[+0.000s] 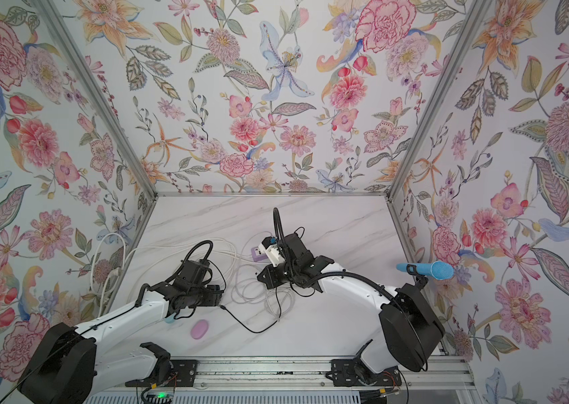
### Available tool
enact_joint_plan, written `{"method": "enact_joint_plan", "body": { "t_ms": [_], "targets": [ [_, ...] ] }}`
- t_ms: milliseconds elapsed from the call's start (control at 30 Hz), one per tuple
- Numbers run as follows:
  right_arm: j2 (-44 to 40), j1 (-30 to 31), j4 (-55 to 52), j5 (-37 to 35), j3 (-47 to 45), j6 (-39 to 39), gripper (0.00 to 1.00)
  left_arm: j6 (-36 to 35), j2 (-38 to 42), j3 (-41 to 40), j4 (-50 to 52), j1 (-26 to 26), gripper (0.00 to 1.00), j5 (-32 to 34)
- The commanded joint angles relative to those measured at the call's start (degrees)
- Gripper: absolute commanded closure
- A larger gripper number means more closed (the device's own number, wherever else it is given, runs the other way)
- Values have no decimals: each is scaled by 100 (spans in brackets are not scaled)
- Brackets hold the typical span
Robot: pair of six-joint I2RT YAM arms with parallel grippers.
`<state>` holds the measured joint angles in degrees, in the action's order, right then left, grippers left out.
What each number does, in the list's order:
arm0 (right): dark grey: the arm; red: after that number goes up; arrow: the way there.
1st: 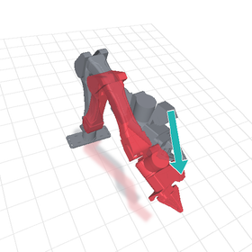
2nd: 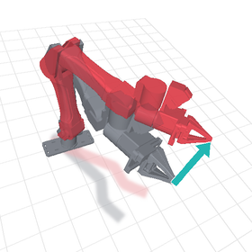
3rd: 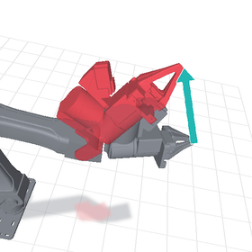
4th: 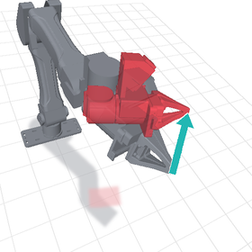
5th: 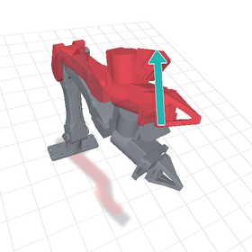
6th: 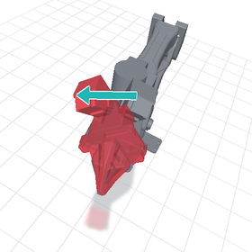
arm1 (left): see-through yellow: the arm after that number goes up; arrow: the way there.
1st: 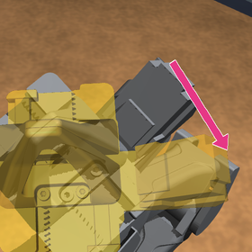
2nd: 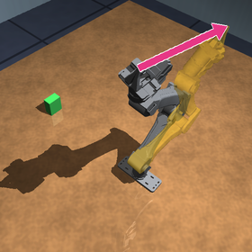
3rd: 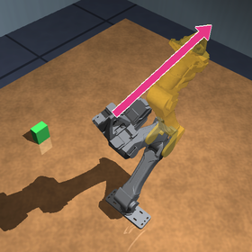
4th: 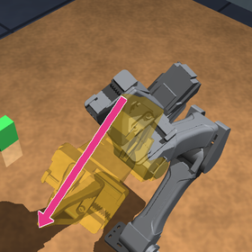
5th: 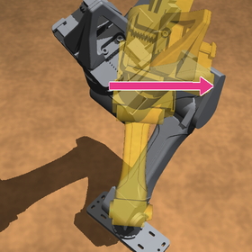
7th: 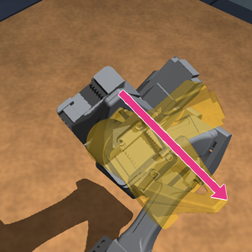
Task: Charge the bluetooth headset
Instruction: Pick up the bluetooth headset from the center of the board.
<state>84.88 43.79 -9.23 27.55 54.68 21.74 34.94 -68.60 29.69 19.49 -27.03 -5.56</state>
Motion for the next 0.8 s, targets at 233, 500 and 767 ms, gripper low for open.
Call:
{"method": "enact_joint_plan", "body": {
  "t_ms": [233,500,767],
  "targets": [
    [-11,2,-12,-76,-28,10,100,28,-215,132,-41,-31,47,108],
    [-15,-23,-8,-70,-30,6,100,41,-201,237,-100,-31,69,20],
    [-10,11,-38,943,220,-282,100,-416,670,681,-511,-22,88,-571]
  ]
}}
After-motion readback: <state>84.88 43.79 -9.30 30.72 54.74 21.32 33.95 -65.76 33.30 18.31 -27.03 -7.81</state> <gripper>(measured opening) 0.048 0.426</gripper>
